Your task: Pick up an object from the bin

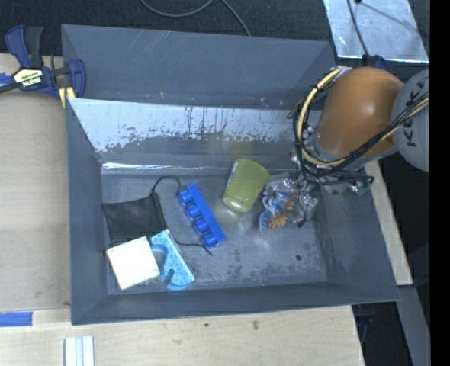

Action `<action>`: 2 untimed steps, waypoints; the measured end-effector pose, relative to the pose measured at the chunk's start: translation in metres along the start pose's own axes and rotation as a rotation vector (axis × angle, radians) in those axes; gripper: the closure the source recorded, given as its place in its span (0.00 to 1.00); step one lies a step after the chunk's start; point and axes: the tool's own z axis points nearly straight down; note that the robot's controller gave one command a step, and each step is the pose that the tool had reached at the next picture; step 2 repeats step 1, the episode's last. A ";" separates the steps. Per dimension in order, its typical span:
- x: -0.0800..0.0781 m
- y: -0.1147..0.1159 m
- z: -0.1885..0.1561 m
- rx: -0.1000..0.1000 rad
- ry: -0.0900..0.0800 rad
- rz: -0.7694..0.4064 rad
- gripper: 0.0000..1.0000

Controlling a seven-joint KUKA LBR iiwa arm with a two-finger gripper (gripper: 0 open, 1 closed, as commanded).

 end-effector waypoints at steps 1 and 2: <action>0.000 0.000 -0.015 0.001 -0.001 0.000 1.00; 0.000 0.000 -0.015 0.001 -0.001 0.000 1.00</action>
Offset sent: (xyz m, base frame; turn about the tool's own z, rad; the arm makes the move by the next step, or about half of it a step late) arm -0.0001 -0.0001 0.0570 0.0000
